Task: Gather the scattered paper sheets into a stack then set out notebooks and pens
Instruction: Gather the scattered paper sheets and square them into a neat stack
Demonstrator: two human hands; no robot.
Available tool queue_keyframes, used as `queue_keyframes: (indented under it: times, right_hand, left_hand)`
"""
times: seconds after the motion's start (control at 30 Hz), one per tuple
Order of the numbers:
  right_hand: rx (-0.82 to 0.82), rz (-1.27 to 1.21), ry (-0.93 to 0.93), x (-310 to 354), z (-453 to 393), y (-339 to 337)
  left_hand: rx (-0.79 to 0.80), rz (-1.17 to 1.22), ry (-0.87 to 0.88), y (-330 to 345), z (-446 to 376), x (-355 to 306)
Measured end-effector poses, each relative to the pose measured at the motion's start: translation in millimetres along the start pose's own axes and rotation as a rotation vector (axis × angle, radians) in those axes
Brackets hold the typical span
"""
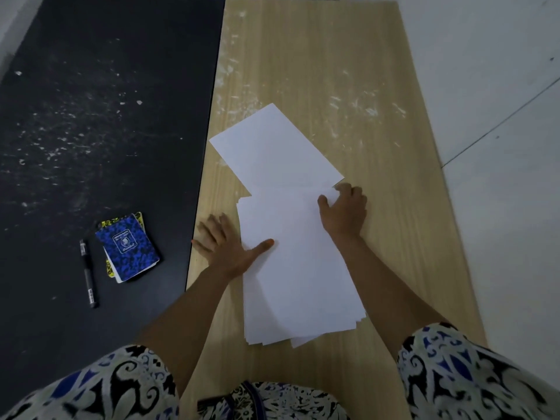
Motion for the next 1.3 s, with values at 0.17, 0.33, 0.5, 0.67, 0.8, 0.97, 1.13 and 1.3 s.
queue_keyframes:
  times: [0.17, 0.33, 0.5, 0.67, 0.8, 0.97, 1.13, 1.3]
  right_hand:
    - [0.077, -0.034, 0.007, 17, -53, 20]
    - [0.215, 0.134, 0.151, 24, -80, 28]
    - [0.282, 0.121, 0.165, 19, -89, 28]
    - [-0.021, -0.258, 0.073, 34, -86, 10]
    - [-0.296, -0.514, 0.014, 52, -75, -23]
    - [-0.255, -0.794, 0.29, 20, -47, -30]
    - [-0.185, -0.702, 0.4, -37, 50, -26]
    - [-0.099, -0.559, 0.468, -52, 135, -44]
  left_hand:
    - [0.058, -0.065, -0.028, -5, -3, -3]
    - [0.077, -0.076, -0.032, -6, -2, -3]
    - [0.082, -0.072, -0.033, -7, 0, -4]
    - [0.087, -0.073, -0.032, -10, 3, -5]
    - [0.082, -0.067, -0.026, -13, 7, -4]
    - [0.08, 0.001, -0.018, -16, 8, -3]
    - [0.065, 0.205, -0.027, -19, 5, 5]
    - [-0.207, 0.388, -0.123, -28, 19, 6]
Point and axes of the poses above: each hand's wrist, its own z-axis away from the middle knuckle, its own y-axis out of the palm, x = y × z, the point moved 1 cm from there along -z, towards the middle knuckle, and after that the axes turned 11 degrees about -z, right-handed, at the moved point
